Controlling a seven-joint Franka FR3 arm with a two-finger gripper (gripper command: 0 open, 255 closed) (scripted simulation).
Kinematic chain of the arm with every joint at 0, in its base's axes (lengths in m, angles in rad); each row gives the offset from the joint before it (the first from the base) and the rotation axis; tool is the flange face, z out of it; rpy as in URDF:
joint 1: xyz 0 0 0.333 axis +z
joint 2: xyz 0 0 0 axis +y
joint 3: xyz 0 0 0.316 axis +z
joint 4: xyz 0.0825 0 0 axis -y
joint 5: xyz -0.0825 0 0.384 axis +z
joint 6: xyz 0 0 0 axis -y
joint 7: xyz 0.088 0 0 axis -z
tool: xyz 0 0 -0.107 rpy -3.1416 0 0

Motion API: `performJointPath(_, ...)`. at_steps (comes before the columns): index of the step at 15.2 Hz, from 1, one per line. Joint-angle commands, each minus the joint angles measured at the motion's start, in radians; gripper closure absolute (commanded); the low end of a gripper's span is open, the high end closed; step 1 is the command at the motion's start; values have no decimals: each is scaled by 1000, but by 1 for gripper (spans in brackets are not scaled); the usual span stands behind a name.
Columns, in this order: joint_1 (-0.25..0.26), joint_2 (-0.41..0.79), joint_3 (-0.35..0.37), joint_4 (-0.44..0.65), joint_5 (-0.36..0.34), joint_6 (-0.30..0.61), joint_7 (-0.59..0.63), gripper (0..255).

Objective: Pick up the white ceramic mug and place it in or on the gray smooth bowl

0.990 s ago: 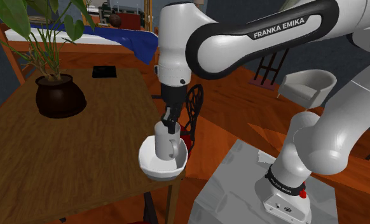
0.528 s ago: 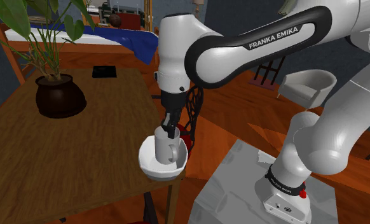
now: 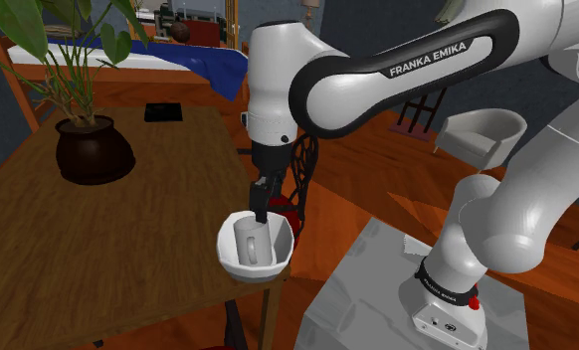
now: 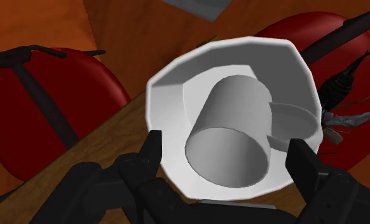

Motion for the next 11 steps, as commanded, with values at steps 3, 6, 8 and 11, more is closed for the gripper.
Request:
performJointPath(3,-2,-16,-6,53,0,-69,-2,0)
performJointPath(6,-4,-26,-10,104,-1,-130,-2,0)
performJointPath(8,-4,-26,-10,104,-1,-130,-2,0)
performJointPath(11,-4,-26,-10,104,-1,-130,-2,0)
